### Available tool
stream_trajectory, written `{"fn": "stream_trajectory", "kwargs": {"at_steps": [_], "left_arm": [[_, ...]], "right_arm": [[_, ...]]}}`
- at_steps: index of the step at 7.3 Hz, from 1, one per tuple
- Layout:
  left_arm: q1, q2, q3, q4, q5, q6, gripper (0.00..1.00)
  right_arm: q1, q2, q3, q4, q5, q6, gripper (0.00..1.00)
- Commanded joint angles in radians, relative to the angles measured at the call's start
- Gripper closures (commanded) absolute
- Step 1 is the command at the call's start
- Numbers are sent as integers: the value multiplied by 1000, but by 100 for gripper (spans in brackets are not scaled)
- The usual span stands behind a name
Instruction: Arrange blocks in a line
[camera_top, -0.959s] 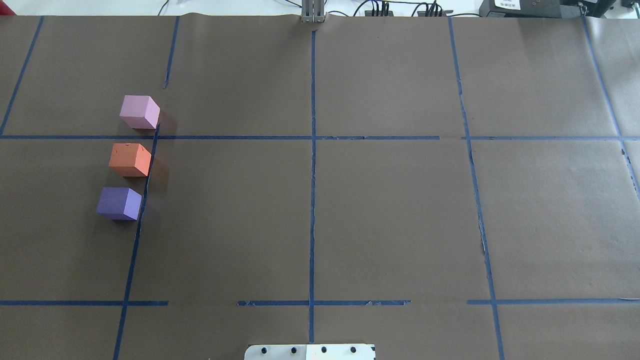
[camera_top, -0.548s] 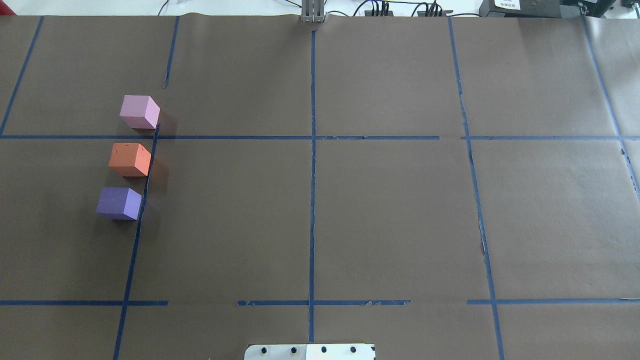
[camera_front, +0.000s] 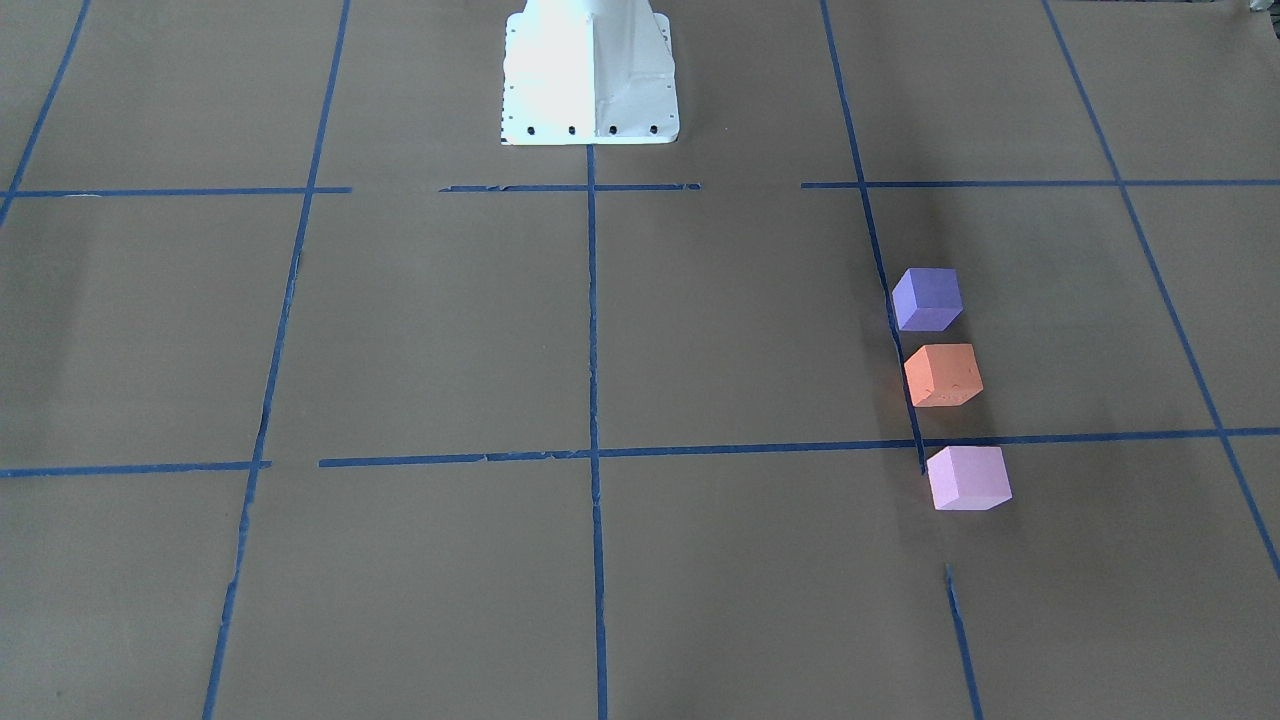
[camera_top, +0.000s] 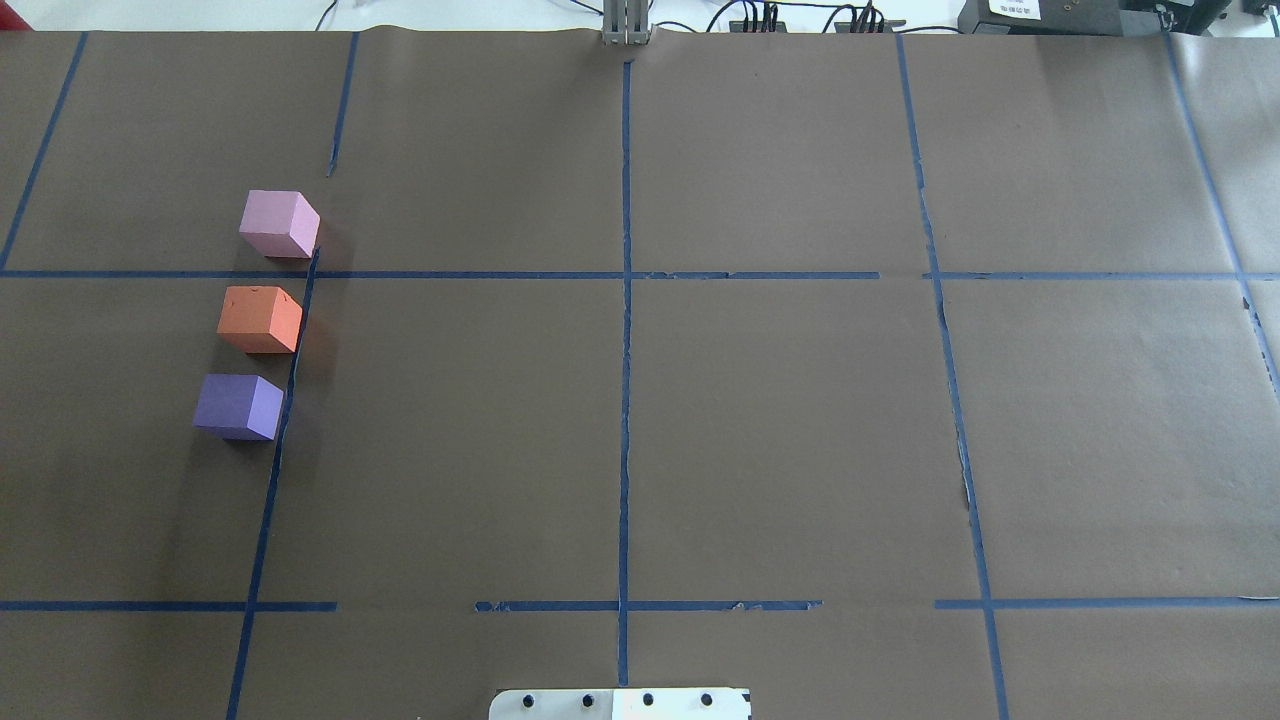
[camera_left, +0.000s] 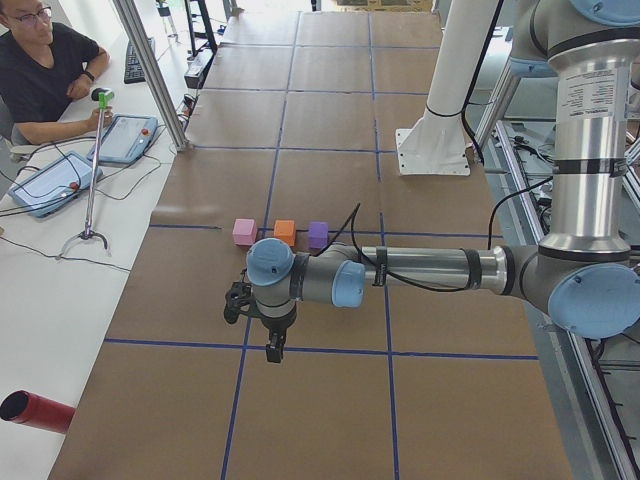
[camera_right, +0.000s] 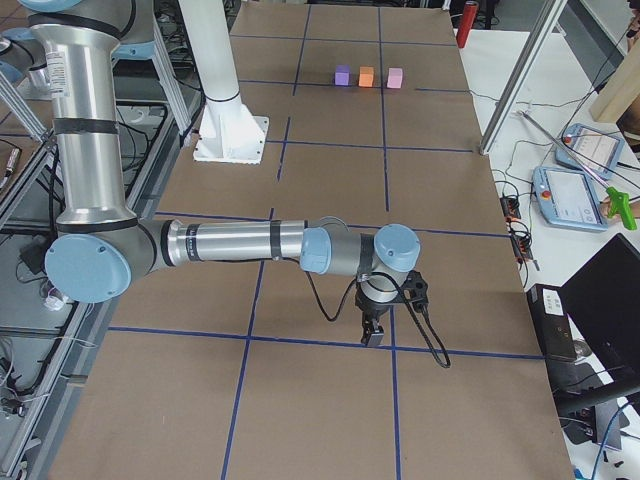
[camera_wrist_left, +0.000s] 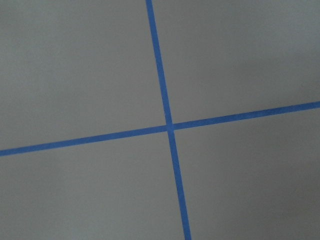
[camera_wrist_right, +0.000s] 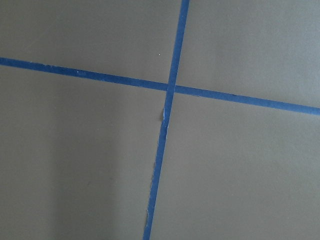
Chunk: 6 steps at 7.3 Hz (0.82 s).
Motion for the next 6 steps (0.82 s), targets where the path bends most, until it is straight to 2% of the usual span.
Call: {"fn": "stream_trajectory", "kwargs": {"at_steps": [1, 3, 6], "left_arm": [[-1, 10, 63, -10, -2, 0, 0], [-57, 13, 81, -12, -62, 0, 0], [-91, 15, -12, 8, -85, -3, 0]], "right_arm": [[0, 1, 0, 0, 0, -1, 0], [0, -1, 0, 0, 0, -1, 0], [0, 1, 0, 0, 0, 1, 0]]}}
